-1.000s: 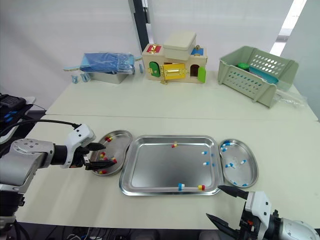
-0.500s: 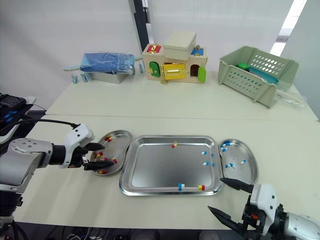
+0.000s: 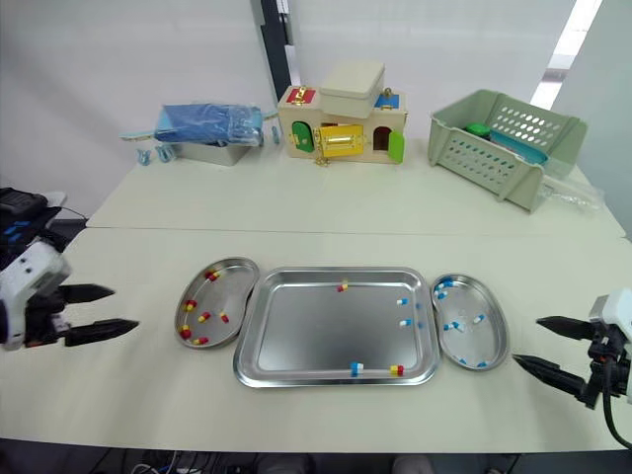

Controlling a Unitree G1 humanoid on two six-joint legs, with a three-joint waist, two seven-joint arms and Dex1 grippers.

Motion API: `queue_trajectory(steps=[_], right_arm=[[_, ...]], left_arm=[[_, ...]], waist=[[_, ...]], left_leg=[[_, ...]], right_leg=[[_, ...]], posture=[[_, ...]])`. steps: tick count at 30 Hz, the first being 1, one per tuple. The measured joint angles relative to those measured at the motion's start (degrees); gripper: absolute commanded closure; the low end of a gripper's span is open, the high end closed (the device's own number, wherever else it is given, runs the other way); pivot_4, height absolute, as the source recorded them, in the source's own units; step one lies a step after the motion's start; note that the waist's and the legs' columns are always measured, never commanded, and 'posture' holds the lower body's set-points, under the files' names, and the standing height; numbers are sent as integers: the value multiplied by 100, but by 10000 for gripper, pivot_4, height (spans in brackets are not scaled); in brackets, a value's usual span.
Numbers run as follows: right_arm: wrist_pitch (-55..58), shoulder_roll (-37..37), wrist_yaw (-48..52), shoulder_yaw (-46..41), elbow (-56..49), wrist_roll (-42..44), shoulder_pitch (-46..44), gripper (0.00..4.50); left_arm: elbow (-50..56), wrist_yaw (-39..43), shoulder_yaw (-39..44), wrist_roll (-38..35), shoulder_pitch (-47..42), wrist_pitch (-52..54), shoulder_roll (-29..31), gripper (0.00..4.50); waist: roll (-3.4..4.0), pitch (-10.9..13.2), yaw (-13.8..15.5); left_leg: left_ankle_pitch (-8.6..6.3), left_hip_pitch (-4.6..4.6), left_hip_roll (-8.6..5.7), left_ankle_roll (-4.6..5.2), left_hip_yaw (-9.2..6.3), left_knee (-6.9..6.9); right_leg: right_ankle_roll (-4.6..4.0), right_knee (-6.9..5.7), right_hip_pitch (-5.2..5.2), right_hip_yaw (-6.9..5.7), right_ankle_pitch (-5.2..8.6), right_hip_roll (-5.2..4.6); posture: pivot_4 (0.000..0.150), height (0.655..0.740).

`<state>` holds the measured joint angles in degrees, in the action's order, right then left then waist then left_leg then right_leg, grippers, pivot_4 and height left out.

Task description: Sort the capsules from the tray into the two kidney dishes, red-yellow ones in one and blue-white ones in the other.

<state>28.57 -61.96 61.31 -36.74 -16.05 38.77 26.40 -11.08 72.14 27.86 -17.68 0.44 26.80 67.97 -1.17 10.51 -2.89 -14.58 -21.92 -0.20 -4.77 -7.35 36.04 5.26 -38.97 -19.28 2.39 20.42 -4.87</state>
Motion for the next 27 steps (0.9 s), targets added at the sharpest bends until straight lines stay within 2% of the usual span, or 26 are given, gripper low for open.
queue_trajectory(steps=[5,10,27], right_arm=[[-363,-122,368,316,938,-669,-448,0],[-547,-124,602,468,1402,-987,-870,0],[-611,-37,900,529,1519,-1270,-1180,0]], left_arm=[[-489,-26,437,250,551,-574,48,211],[-602,-53,556,299,771,-798,39,211],[-852,-21,571,241,884,-1114,-22,211]], waist=[[1,1,-18],[4,2,-22],[4,2,-34]], left_leg=[[0,2,0,0,5,-2],[0,1,0,0,5,-2],[0,1,1,0,6,-2]], right_leg=[[0,0,0,2,0,-2],[0,-1,-1,2,0,-3],[0,-3,-2,3,0,-3]], posture=[[1500,7400],[1500,7400],[1500,7400]])
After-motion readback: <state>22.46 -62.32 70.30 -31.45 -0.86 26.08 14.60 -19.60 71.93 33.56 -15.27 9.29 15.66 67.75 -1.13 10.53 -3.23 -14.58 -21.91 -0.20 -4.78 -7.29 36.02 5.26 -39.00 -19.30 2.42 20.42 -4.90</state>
